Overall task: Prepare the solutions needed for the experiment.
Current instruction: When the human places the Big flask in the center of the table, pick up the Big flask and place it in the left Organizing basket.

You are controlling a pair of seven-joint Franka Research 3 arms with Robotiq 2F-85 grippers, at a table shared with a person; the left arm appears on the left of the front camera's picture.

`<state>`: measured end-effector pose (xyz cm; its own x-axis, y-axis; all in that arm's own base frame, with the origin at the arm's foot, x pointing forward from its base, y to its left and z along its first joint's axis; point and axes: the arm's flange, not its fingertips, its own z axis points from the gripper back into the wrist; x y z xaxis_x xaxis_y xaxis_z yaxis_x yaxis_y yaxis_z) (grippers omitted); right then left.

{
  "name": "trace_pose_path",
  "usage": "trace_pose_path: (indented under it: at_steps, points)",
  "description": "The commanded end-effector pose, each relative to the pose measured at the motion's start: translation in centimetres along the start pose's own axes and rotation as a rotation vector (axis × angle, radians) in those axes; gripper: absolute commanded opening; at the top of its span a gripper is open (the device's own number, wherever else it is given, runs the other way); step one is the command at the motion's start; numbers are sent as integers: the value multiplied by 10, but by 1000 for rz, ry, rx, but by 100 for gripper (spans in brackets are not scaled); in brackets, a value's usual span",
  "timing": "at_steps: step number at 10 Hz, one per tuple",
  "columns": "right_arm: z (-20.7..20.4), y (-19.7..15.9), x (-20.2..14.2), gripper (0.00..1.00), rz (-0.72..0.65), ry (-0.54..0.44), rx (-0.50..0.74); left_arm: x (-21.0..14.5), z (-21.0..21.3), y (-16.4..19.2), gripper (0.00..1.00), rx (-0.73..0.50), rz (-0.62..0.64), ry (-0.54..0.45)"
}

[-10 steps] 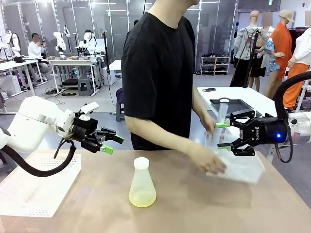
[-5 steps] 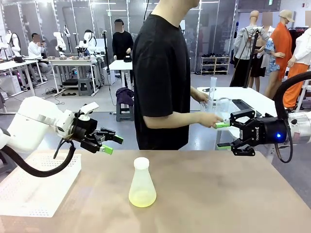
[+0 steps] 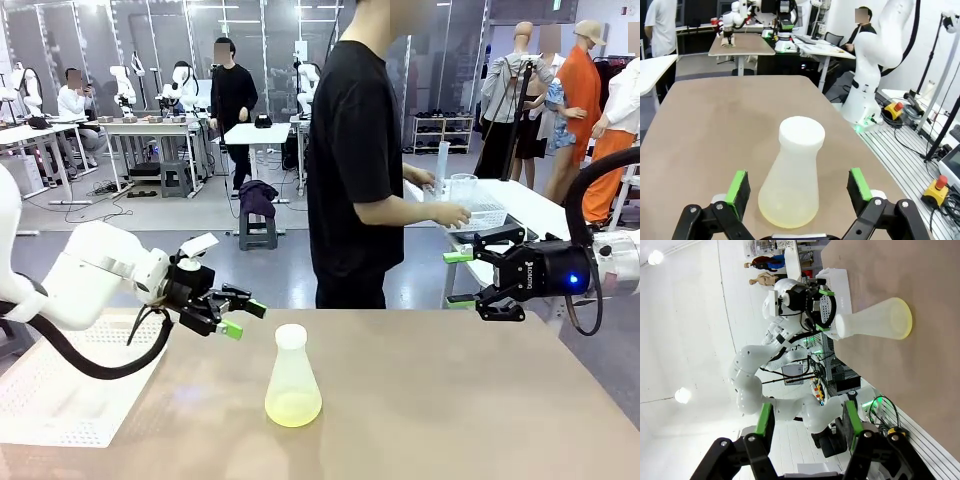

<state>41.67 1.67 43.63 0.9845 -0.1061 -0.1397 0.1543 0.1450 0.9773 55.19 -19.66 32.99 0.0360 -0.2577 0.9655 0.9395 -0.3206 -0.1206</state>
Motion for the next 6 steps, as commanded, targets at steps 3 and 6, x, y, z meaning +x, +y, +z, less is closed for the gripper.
trace_pose_path:
  at_steps: [3,6]
  points:
    - [0,1,-1,70,3,1,2,-7,-32,22,100,-143,-46,-15]
    - [0,1,-1,70,3,1,2,-22,-54,25,100,-239,-34,-50]
